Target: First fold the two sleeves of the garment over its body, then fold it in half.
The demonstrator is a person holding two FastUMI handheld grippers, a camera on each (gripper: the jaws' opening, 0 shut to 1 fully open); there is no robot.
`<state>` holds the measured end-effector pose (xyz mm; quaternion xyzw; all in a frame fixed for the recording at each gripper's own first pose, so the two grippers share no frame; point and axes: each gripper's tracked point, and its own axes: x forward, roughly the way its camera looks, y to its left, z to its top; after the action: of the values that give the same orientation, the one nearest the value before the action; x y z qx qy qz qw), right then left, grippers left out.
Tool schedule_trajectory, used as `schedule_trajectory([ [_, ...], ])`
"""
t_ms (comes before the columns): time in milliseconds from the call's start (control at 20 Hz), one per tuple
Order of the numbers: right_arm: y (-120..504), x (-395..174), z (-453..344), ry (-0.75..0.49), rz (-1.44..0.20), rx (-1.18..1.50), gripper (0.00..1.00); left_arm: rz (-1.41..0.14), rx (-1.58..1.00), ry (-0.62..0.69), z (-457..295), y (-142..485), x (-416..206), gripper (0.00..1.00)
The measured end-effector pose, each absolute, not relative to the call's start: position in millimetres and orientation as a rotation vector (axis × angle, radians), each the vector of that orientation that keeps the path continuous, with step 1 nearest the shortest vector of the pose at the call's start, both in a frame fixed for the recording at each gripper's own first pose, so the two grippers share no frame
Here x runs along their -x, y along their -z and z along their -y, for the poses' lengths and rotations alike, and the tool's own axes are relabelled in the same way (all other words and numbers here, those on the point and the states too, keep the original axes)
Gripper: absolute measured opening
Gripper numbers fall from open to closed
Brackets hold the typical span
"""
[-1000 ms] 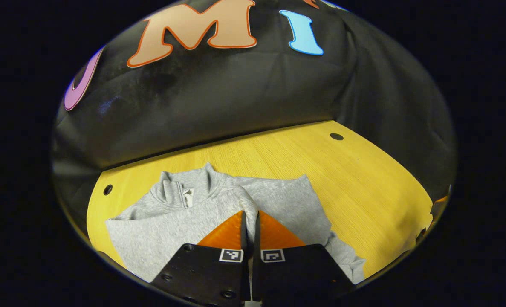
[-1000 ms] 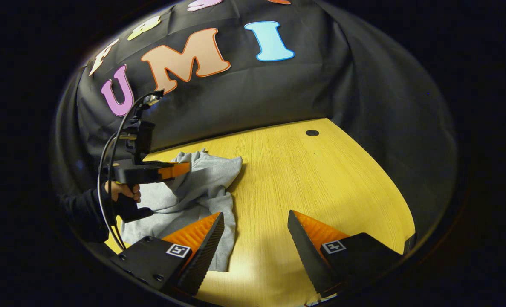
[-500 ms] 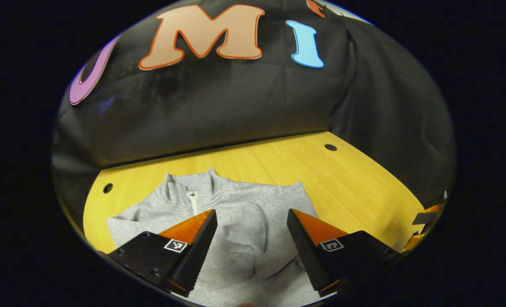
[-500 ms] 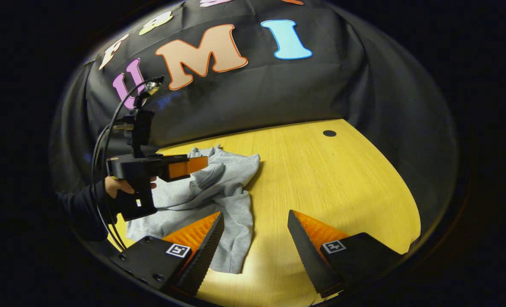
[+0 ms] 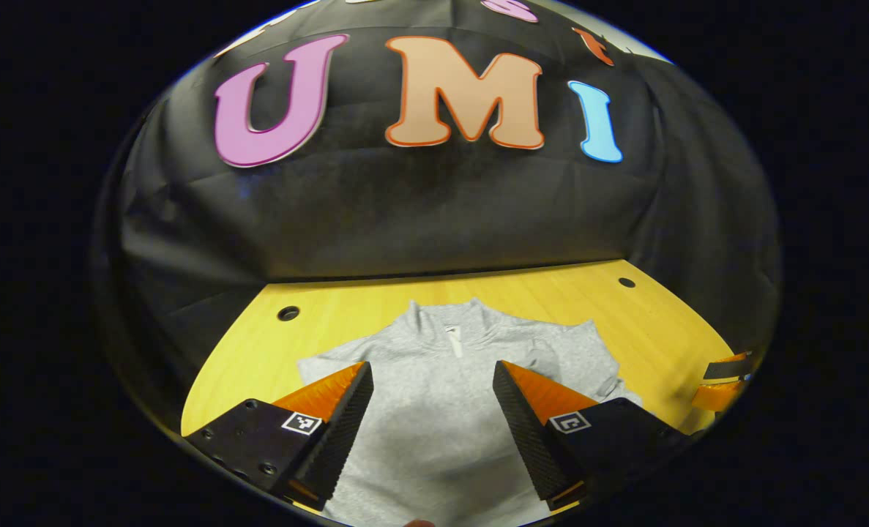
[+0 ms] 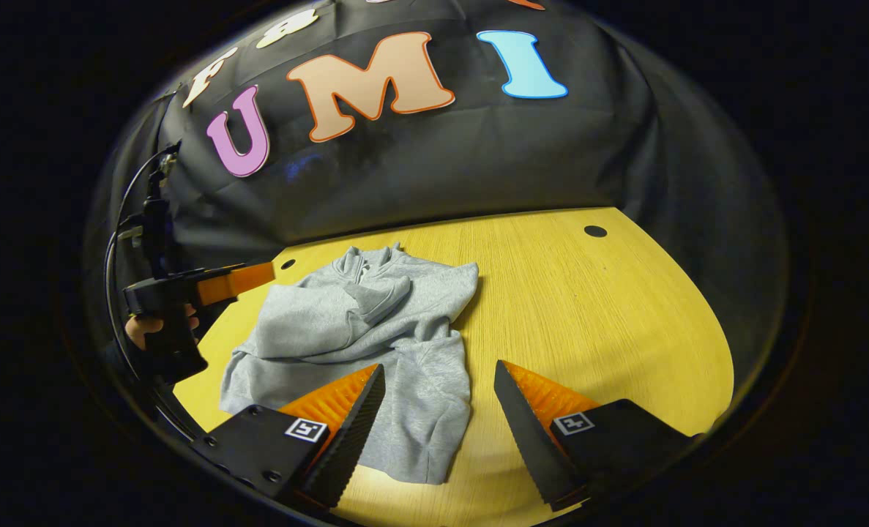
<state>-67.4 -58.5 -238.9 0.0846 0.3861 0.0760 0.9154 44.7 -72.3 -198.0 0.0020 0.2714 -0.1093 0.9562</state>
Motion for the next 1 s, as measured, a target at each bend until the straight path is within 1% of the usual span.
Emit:
schedule_trajectory([
  [450, 267.1, 96.3, 45.9, -0.179, -0.883, -0.081, 0.96, -0.71, -0.035, 0.111, -26.2, 252.6, 46.1, 0.97],
  [750, 287.7, 112.6, 39.5, -0.184, -0.935, -0.047, 0.96, -0.815, -0.035, 0.08, -52.1, 284.6, 100.0, 0.98],
  [800, 291.5, 115.7, 39.3, -0.184, -0.944, -0.039, 0.91, -0.831, -0.039, 0.077, -54.7, 289.0, 106.6, 0.98],
  [850, 295.6, 119.2, 39.6, -0.184, -0.951, -0.029, 0.91, -0.844, -0.051, 0.071, -57.9, 294.0, 112.9, 0.98],
  [900, 298.5, 123.8, 39.3, -0.184, -0.964, -0.026, 0.96, -0.854, -0.061, 0.069, -61.4, 298.6, 118.3, 0.98],
  [1000, 303.4, 131.5, 40.1, -0.179, -0.985, -0.024, 0.96, -0.877, -0.061, 0.071, -63.6, 306.8, 127.0, 0.98],
])
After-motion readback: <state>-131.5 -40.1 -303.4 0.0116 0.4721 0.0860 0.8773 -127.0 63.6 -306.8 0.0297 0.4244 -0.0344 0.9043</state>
